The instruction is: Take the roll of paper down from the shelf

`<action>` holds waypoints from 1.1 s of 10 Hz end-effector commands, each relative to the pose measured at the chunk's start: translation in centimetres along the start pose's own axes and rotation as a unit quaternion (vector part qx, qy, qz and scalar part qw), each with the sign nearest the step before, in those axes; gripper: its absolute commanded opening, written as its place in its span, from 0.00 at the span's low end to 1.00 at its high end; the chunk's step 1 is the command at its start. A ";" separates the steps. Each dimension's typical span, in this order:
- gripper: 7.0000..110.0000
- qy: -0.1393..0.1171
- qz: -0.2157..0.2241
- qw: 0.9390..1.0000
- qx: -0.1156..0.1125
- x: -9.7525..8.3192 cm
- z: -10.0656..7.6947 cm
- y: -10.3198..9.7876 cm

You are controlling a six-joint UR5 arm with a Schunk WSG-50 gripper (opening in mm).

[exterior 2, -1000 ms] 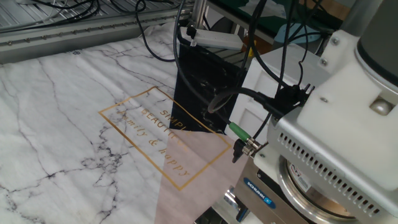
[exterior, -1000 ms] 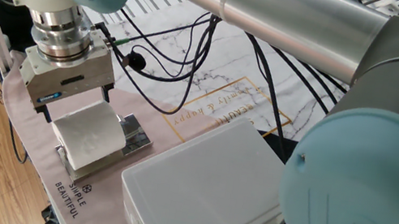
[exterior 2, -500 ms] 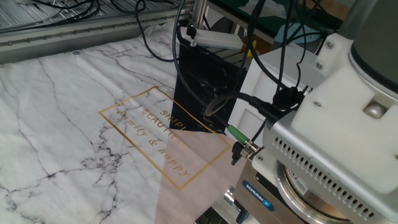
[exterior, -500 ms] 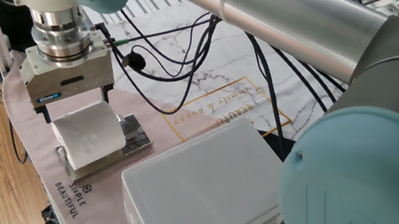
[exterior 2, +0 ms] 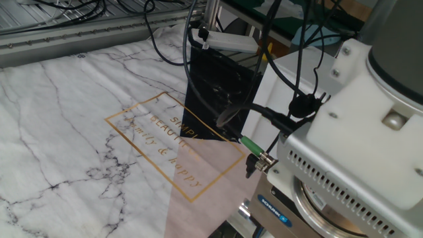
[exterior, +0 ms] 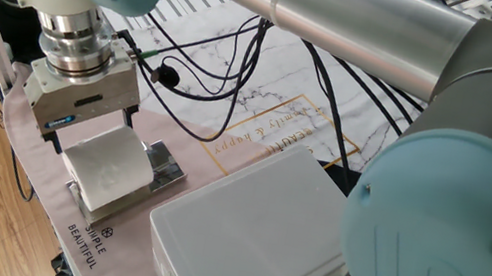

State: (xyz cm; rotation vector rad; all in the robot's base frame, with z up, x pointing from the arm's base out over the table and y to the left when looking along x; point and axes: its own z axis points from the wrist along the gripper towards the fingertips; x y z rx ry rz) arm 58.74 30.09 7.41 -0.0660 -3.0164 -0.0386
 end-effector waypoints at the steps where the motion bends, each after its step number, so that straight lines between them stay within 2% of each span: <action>1: 0.79 0.010 -0.003 1.000 -0.006 0.4 0.1 0.1; 8: 0.79 0.016 -0.006 1.000 -0.009 0.5 0.4 0.3; 9: 0.79 0.016 -0.009 1.000 -0.014 0.5 0.5 0.3; 10: 0.79 0.016 -0.015 0.999 -0.032 0.8 0.5 1.1; 11: 0.79 0.016 -0.017 0.999 -0.039 0.9 0.6 1.1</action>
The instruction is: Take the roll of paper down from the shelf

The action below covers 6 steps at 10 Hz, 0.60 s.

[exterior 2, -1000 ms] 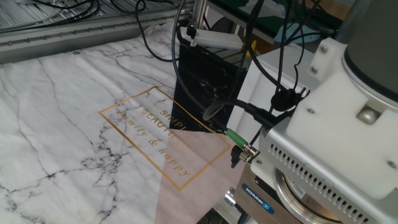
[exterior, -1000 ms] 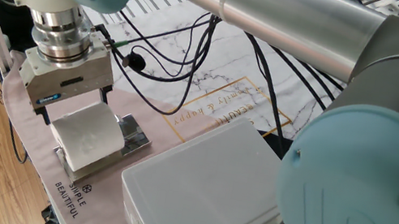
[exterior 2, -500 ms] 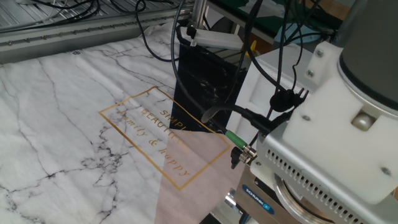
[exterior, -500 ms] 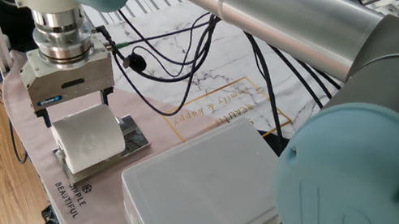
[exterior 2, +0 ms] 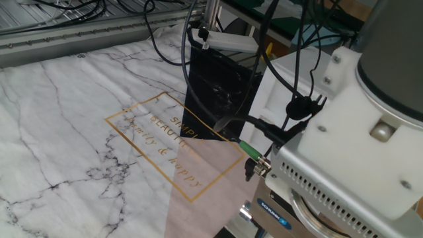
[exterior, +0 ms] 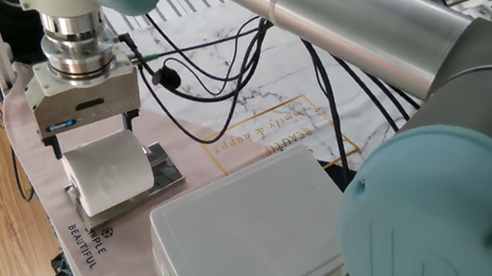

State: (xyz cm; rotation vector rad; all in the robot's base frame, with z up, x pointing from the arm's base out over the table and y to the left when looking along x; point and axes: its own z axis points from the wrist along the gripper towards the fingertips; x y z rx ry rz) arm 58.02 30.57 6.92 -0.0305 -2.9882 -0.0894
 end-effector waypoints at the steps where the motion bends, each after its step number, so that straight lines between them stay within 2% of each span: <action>1: 0.79 0.003 -0.008 1.000 -0.022 0.3 0.2 0.5; 4: 0.79 0.002 -0.019 0.999 -0.026 0.2 0.5 0.5; 5: 0.97 0.012 -0.024 0.999 -0.028 0.7 0.5 0.5; 6: 0.97 0.017 -0.025 0.999 -0.031 0.9 0.5 0.7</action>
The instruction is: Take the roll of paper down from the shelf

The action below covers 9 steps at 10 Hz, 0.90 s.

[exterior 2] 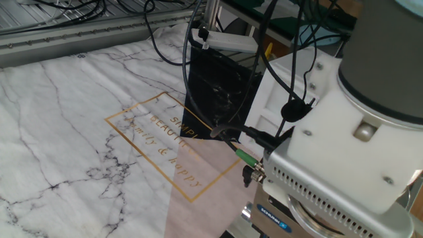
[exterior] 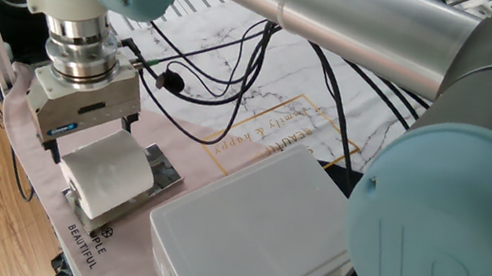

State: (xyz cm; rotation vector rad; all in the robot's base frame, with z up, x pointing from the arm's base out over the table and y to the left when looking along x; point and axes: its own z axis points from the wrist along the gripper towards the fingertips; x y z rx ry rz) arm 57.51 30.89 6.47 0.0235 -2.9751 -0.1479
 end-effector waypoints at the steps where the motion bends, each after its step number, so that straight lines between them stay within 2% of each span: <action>1: 0.97 0.020 -0.008 1.000 -0.019 0.9 -0.3 0.7; 3: 0.97 0.024 -0.011 0.999 -0.027 1.0 -1.1 0.7; 7: 0.97 0.035 -0.013 0.999 -0.030 1.2 -0.8 0.9; 9: 0.97 0.040 -0.011 0.999 -0.024 1.4 -0.5 0.8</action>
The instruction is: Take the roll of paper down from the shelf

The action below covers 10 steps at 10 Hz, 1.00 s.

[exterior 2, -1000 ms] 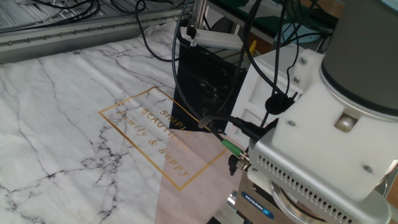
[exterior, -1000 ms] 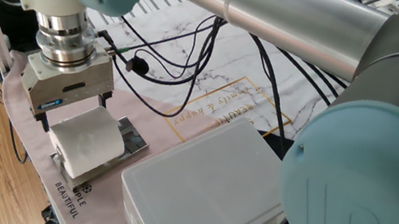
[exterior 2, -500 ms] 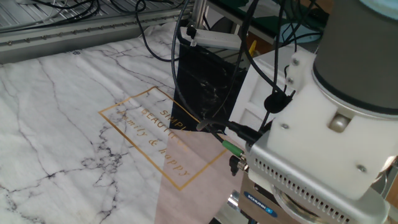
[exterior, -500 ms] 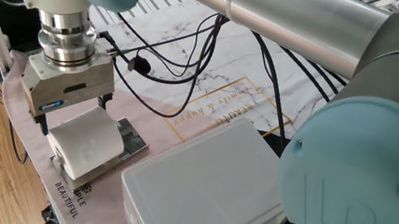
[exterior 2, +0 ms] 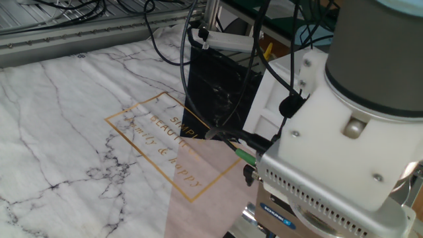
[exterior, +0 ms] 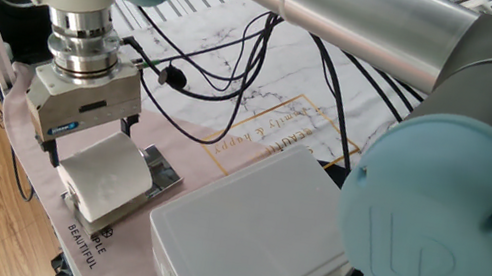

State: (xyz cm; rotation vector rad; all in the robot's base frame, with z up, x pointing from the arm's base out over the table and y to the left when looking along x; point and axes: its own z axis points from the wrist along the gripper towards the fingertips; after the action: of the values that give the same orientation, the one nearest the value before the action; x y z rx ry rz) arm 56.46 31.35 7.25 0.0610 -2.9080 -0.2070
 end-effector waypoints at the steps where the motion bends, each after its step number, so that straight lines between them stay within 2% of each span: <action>1: 0.97 0.009 0.002 1.000 0.000 0.3 0.2 0.1; 4: 0.97 0.001 0.001 1.000 0.019 -0.2 0.4 -0.1; 6: 0.97 -0.006 -0.009 0.999 0.048 -0.6 0.8 -0.6; 10: 0.97 0.009 -0.028 0.998 0.052 -0.1 0.1 0.1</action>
State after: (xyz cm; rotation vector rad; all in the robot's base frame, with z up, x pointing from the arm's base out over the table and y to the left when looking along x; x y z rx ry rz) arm 56.67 31.01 6.68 0.1319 -2.9138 -0.0633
